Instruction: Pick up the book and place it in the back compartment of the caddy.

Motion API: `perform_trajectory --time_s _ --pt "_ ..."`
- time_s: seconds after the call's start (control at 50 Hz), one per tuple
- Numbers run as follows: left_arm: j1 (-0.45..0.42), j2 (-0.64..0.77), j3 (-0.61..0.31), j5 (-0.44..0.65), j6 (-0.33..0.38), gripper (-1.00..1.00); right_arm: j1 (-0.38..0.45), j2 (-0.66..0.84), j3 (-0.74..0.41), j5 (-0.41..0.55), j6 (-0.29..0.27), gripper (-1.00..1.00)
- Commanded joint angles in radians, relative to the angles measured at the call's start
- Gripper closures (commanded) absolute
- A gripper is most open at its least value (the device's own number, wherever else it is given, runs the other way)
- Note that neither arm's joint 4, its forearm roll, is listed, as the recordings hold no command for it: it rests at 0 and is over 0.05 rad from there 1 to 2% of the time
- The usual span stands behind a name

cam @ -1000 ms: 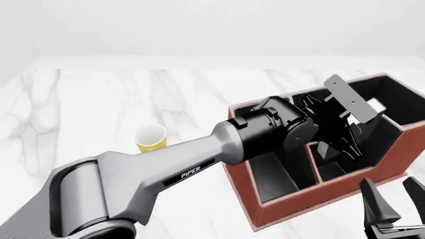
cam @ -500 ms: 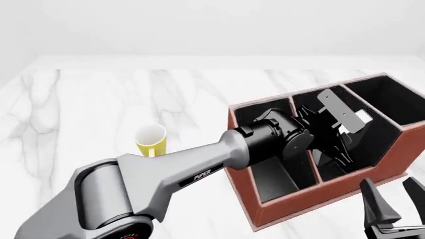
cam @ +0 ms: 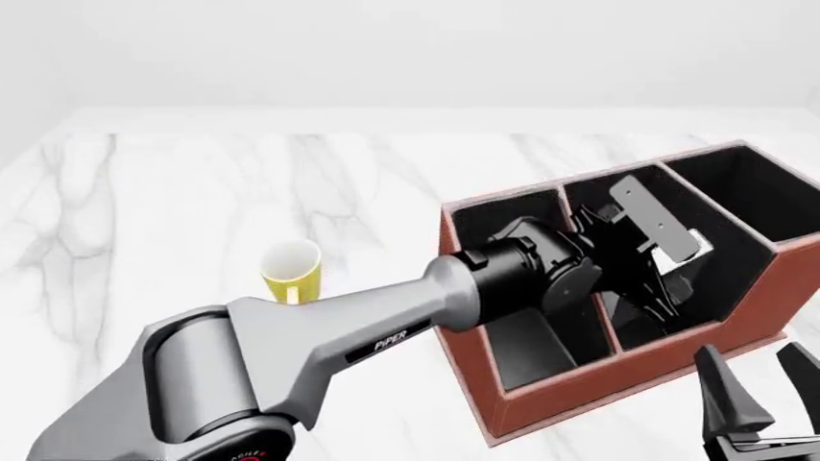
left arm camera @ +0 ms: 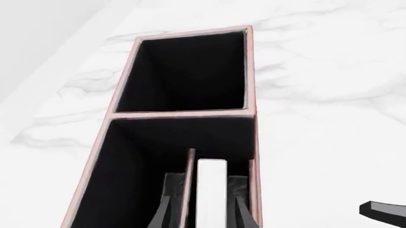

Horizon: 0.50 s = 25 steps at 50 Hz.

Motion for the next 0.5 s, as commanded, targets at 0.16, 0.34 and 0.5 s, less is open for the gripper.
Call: perform_trajectory --time_s 0.16,0.34,0.5 --pt "0.031 -0.009 -0.036 -0.009 0.010 -1.00 -0.003 -0.007 0.000 0.008 0.001 -1.00" --pt "0.047 -0.038 -0.050 0.005 0.019 -1.00 -0.003 0.035 0.000 -0.034 0.000 -1.00" --pt "0.076 -0.072 -0.084 0.057 0.047 -1.00 -0.004 0.020 0.000 -0.021 -0.004 -1.00"
